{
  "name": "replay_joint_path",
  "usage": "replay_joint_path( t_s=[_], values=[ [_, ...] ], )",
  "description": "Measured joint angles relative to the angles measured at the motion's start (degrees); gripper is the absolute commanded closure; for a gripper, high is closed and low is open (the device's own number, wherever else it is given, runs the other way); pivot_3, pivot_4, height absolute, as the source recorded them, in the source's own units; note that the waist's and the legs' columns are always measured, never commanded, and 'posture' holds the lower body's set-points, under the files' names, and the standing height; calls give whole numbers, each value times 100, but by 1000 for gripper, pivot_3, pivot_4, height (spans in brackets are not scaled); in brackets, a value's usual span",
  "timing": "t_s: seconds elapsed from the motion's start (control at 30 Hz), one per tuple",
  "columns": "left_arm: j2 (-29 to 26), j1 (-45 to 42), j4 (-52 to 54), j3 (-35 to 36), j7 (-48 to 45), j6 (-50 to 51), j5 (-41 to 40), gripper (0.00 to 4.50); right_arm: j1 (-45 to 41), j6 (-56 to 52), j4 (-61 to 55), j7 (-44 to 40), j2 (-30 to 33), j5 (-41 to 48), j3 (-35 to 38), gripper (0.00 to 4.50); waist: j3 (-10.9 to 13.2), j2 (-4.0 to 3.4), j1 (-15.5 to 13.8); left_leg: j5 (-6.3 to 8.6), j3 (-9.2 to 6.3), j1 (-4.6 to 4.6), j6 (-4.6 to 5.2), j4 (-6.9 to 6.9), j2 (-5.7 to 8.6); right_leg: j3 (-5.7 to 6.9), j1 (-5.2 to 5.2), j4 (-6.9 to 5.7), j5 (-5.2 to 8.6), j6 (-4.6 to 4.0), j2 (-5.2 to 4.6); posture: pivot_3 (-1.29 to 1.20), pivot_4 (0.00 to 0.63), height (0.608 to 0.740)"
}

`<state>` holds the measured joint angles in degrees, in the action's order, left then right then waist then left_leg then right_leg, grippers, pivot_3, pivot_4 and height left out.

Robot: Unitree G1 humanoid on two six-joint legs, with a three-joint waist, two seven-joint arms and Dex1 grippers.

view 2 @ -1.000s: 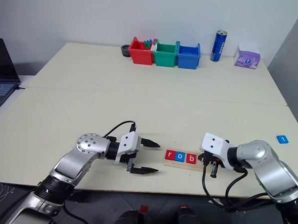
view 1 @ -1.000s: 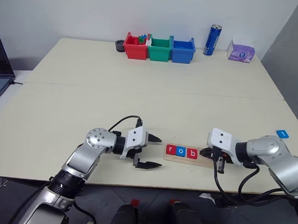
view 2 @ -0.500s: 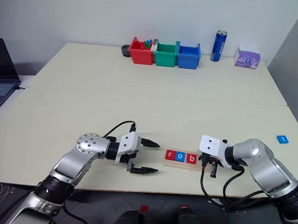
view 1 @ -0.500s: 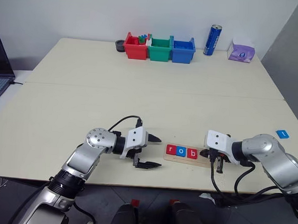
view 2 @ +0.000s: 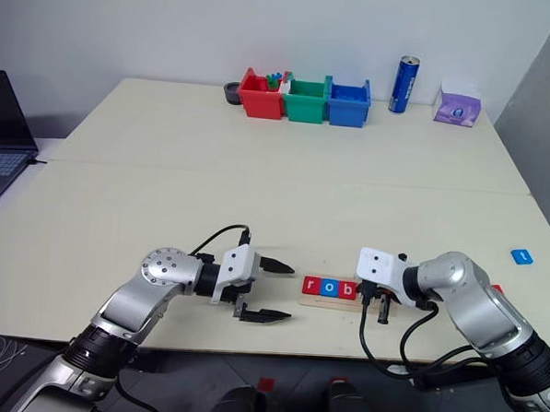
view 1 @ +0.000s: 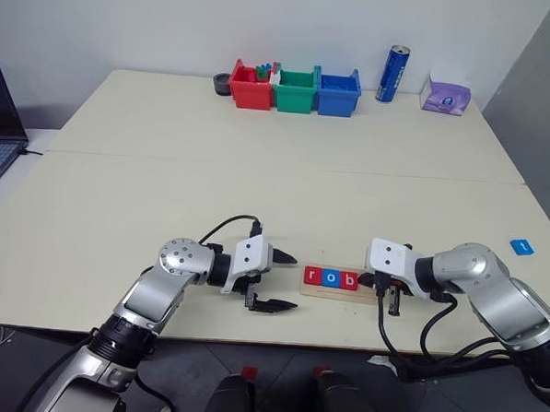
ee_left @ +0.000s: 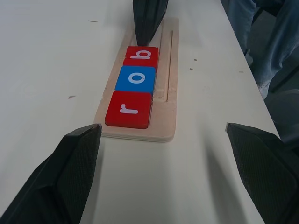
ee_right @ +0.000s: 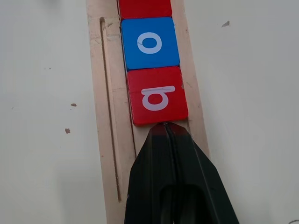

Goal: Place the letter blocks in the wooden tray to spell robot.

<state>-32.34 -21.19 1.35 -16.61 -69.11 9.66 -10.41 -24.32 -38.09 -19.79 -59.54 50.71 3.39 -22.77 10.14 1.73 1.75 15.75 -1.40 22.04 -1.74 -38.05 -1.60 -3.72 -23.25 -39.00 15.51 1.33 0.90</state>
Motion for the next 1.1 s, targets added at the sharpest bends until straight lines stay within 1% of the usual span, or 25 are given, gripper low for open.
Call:
replay_joint_path(
  t_s=[0.1,0.17,0.23,0.27,0.37,0.4,0.53,0.57,0.6,0.67,0.8,0.97,1.1],
  values=[
    [3,1,2,0,23,1,0,0,45,21,-20,-37,211,13,166,4472,0,0,-3,0,0,0,0,0,1,0,0,0,0,0,-1,0,150,740],
    [15,6,7,0,87,18,-1,0,199,-67,-88,-29,355,107,497,4472,0,0,-6,0,0,1,0,0,0,0,0,1,-1,-2,-1,0,150,740],
    [22,13,18,0,103,34,-3,0,322,-199,-186,-4,396,240,819,4134,0,0,-8,0,0,1,0,0,0,0,0,0,-1,-2,-1,0,150,740],
    [41,15,39,0,111,38,-4,0,479,-330,-293,97,353,339,1113,3993,0,0,-8,0,-1,3,0,1,0,1,0,1,-1,-2,-1,0,150,740],
    [78,61,102,-6,159,60,-5,0,1012,-829,-508,585,25,615,2312,3003,0,1,-14,0,-1,7,0,0,0,-2,1,1,-1,-2,-1,0,150,740],
    [104,62,112,-13,187,87,-5,0,1252,-1042,-584,782,-88,704,2809,2662,0,1,-24,0,0,8,0,1,2,-1,1,1,-1,-1,-2,0,150,740],
    [122,86,166,-38,221,122,-11,0,2231,-1600,-859,1331,-499,861,4348,1282,-1,0,-49,0,-2,9,0,1,4,-5,3,1,-4,-6,-4,0,150,740],
    [122,86,170,-40,221,124,-12,0,2419,-1647,-898,1402,-573,882,4580,925,-2,-1,-45,0,0,6,0,0,4,-6,3,0,-4,-6,-4,0,150,740],
    [132,78,178,-50,221,125,-14,0,2673,-1698,-958,1510,-698,917,4899,449,-2,-2,-35,0,2,5,0,1,4,-6,3,0,4,8,-3,0,150,740],
    [144,64,183,-68,216,125,-15,0,2930,-1790,-1029,1674,-885,938,5205,24,-3,-3,-25,0,3,3,-1,1,4,-7,5,-2,4,8,-1,0,150,740],
    [256,-25,182,-172,195,117,-15,0,3055,-1890,-1006,2154,-1378,970,5425,24,-6,-9,28,0,10,-15,-1,3,8,-22,6,-9,1,7,7,0,150,740],
    [261,-104,129,-177,107,101,-11,0,3038,-1834,-547,2556,-1639,994,5425,24,-11,-17,13,0,19,-11,0,3,8,-21,7,-4,0,8,8,0,150,740],
    [260,-107,117,-178,83,98,-9,0,2894,-1475,115,2906,-1733,919,5418,24,-12,-20,12,0,25,-9,0,4,8,-23,6,-2,0,8,6,0,150,740]
  ],
)
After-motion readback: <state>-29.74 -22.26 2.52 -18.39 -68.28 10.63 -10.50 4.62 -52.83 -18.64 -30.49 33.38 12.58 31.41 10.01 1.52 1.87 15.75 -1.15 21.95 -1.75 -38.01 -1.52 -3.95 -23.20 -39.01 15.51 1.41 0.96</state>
